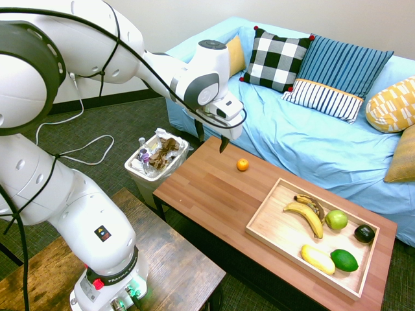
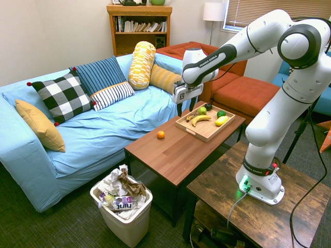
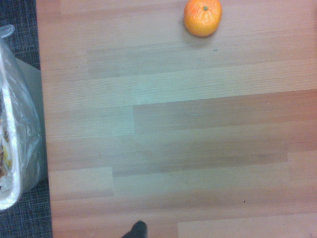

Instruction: Put the tangerine in the tray

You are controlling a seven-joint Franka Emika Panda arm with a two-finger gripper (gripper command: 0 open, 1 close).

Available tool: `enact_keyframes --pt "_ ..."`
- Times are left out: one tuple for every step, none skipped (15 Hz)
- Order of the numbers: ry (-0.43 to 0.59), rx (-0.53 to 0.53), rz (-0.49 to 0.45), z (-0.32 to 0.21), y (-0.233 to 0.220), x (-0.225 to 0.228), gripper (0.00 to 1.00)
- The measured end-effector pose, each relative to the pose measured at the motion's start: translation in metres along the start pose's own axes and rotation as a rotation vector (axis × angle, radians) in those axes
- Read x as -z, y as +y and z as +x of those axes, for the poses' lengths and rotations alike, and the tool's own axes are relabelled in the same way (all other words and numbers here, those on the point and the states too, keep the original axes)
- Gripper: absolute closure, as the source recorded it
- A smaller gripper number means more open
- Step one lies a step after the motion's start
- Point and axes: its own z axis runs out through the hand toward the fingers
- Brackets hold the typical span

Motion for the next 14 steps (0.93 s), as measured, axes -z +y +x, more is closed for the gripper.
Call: enact_keyframes --pt "0.0 0.0 0.001 0.001 -0.001 0.0 0.0" --pt "-0.001 -0.002 0.0 0.001 -0.001 -0.001 0.0" --pt "0.001 -0.01 0.001 0.002 -0.003 -0.002 0.0" --pt "0.007 -0.019 0.001 0.004 -0.006 -0.005 0.0" --pt "0.014 -0.035 0.001 0.007 -0.011 -0.009 0.0" --pt "0.019 -0.049 0.002 0.012 -0.017 -0.016 0.0" --pt "0.02 -0.062 0.0 0.018 -0.025 -0.025 0.0" --pt "0.023 -0.074 -0.004 0.025 -0.033 -0.038 0.0" --pt "0.028 -0.092 -0.009 0.033 -0.043 -0.053 0.0" --pt "0.027 -0.11 -0.016 0.042 -0.054 -0.07 0.0" --pt "0.021 -0.126 -0.027 0.052 -0.066 -0.087 0.0" --pt "0.014 -0.14 -0.037 0.061 -0.078 -0.104 0.0" --pt "0.012 -0.151 -0.045 0.07 -0.09 -0.119 0.0" --pt "0.012 -0.161 -0.052 0.079 -0.102 -0.132 0.0"
